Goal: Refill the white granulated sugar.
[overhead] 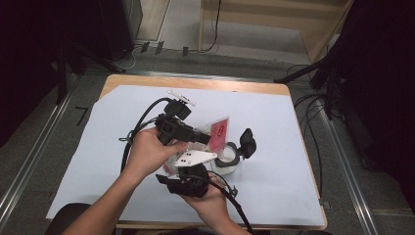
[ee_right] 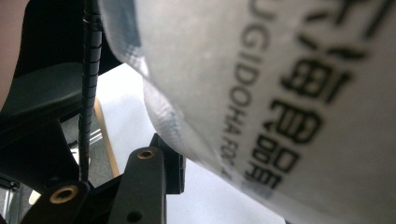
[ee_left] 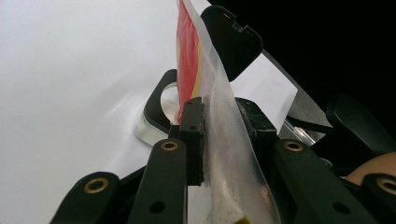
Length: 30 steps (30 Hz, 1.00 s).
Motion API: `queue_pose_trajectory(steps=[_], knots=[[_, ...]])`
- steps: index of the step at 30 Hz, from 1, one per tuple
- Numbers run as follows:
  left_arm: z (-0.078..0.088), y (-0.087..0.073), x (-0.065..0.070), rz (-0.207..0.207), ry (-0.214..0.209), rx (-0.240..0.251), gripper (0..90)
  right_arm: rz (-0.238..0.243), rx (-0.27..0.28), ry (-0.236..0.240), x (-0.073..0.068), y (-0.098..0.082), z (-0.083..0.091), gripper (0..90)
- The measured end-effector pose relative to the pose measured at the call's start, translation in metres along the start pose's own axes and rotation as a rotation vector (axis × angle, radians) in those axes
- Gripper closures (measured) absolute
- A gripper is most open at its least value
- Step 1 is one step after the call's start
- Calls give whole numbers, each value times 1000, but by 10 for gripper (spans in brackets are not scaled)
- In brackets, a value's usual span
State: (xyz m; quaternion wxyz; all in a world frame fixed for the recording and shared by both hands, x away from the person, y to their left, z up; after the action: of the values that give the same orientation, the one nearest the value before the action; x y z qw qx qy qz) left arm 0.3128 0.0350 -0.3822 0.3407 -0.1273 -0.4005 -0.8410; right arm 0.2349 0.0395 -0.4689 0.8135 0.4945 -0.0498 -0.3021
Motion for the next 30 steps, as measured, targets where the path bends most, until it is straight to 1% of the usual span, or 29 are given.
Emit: queue_pose_trajectory(steps=[4,7,13,16,19,21,23,29,30], knots=[[1,0,0,-8,-1,1,746,4,6,0,0,1,0,629],[0,1,1,-5,-7,-1,744,6,5,-1,0,1,0,629],[0,2,2,2,-4,3,746,6,10,0,0,1,1,627],[0,2,2,1,-4,4,747,6,8,4,-1,1,1,610],[0,2,2,-3,-5,5,747,7,7,-1,-1,1,0,626],[0,2,2,0,-2,6,747,10,7,-3,0,1,0,629],[-1,2,2,-7,1,9,747,8,8,-2,0,1,1,630],[-2,2,3,-19,41,10,748,1,5,-2,1,1,1,632],[-3,2,3,-19,41,10,747,1,5,0,1,1,1,632]])
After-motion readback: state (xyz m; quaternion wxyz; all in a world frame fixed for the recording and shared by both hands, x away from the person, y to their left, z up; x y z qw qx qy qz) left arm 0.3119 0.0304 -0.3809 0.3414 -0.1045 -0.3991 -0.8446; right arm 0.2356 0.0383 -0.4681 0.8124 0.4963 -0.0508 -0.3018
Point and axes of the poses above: each handheld gripper's, and its own axes: z roughly backward along the jaws, y roughly out of its top, x roughly to its right, the point moved 7 cm from there along -z, roughly forward along the jaws, and after that the axes turned 6 degrees about -y, right-handed, at the moved point
